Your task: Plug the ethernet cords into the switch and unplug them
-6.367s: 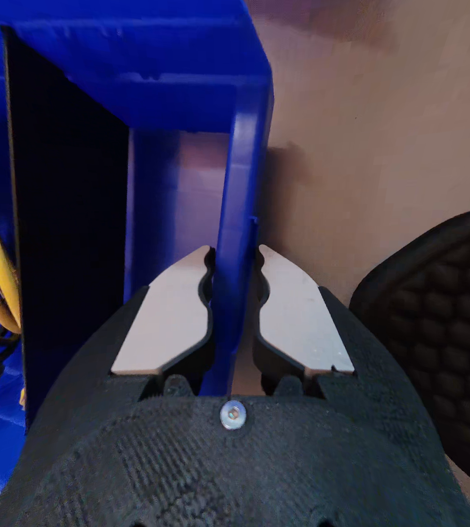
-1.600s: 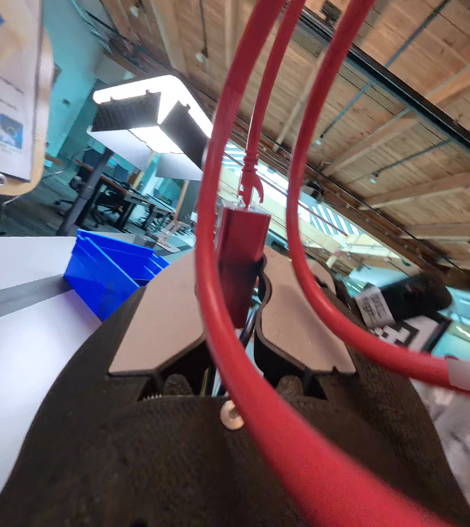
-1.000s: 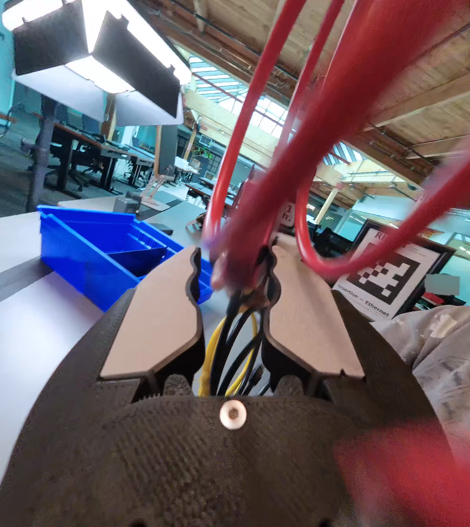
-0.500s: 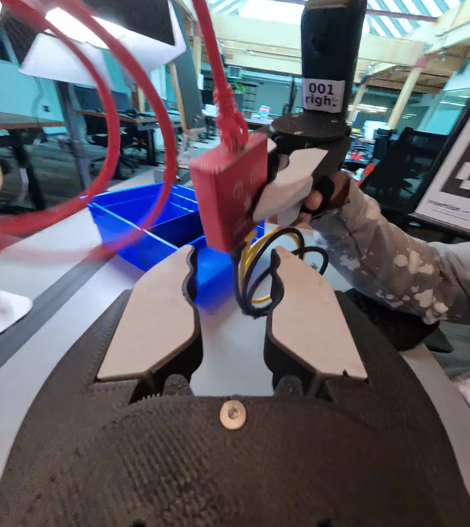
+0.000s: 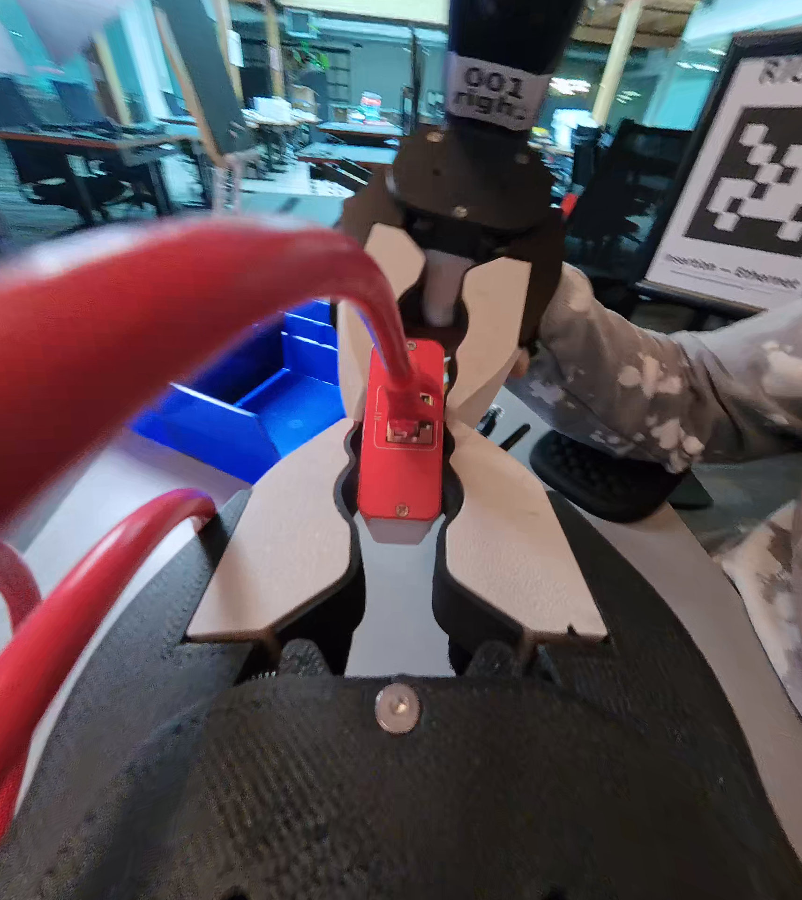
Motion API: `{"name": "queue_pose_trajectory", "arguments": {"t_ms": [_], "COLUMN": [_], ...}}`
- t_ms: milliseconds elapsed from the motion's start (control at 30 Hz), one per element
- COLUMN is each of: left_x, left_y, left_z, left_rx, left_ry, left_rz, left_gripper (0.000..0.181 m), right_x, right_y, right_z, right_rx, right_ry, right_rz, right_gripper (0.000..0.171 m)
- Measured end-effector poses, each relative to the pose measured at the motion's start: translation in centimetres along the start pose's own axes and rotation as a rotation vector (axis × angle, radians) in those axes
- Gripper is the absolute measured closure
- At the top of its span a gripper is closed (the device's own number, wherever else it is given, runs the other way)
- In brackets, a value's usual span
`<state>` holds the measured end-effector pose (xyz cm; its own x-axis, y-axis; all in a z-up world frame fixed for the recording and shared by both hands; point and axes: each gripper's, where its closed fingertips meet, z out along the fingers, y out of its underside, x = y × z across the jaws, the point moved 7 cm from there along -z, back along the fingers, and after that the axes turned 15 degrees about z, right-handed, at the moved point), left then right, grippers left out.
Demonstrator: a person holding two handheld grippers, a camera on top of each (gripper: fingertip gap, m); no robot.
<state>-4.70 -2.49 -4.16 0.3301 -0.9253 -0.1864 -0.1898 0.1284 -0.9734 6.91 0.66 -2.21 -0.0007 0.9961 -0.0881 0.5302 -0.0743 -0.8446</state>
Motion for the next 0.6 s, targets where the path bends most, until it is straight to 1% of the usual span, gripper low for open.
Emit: {"name": "queue_pose_trajectory", "arguments": {"t_ms": [33, 100, 133, 167, 200, 233, 267, 333, 400, 433, 500, 533, 600], "left_x": [-0.4, -1.4, -1.9, -2.4, -2.8, -3.2, -3.4, -3.7, -3.8, -3.7, -3.5, -3.4, -3.0], "left_y": [-0.2, -0.4, -0.5, -0.7, -0.9, -1.1, -1.5, -2.3, -3.2, -3.7, -4.7, -5.2, -6.2], "left_z": [-0.4, -1.5, -2.1, -2.7, -3.4, -4.0, -4.6, -5.9, -7.2, -7.9, -9.3, -9.9, -10.9], "left_rx": [0.012, 0.048, 0.072, 0.103, 0.137, 0.172, 0.211, 0.288, 0.358, 0.394, 0.458, 0.483, 0.543], "left_ry": [-0.038, -0.116, -0.163, -0.209, -0.252, -0.293, -0.328, -0.384, -0.426, -0.444, -0.464, -0.473, -0.477], "left_rz": [-0.013, -0.045, -0.063, -0.080, -0.097, -0.114, -0.127, -0.152, -0.168, -0.170, -0.161, -0.155, -0.146], "left_gripper": [0.152, 0.152, 0.152, 0.152, 0.152, 0.152, 0.152, 0.152, 0.152, 0.152, 0.152, 0.152, 0.152], "right_x": [0.3, 0.5, -0.3, -1.8, -3.4, -4.9, -6.4, -8.7, -9.8, -9.9, -9.1, -8.5, -7.1], "right_y": [-0.8, -3.1, -4.2, -5.0, -5.7, -6.2, -6.4, -6.1, -4.9, -4.1, -2.5, -1.9, -1.2], "right_z": [-0.9, -3.6, -5.0, -6.1, -6.7, -6.7, -5.9, -2.4, 3.0, 5.9, 10.5, 11.9, 13.0], "right_rx": [0.067, 0.267, 0.362, 0.438, 0.484, 0.494, 0.469, 0.359, 0.241, 0.210, 0.235, 0.289, 0.407], "right_ry": [0.055, 0.184, 0.181, 0.125, 0.065, 0.008, -0.054, -0.189, -0.279, -0.301, -0.314, -0.324, -0.348], "right_rz": [0.020, 0.084, 0.090, 0.077, 0.060, 0.037, 0.013, 0.004, 0.058, 0.103, 0.219, 0.284, 0.423], "right_gripper": [0.141, 0.141, 0.142, 0.145, 0.148, 0.149, 0.148, 0.146, 0.143, 0.143, 0.143, 0.140, 0.135]}}
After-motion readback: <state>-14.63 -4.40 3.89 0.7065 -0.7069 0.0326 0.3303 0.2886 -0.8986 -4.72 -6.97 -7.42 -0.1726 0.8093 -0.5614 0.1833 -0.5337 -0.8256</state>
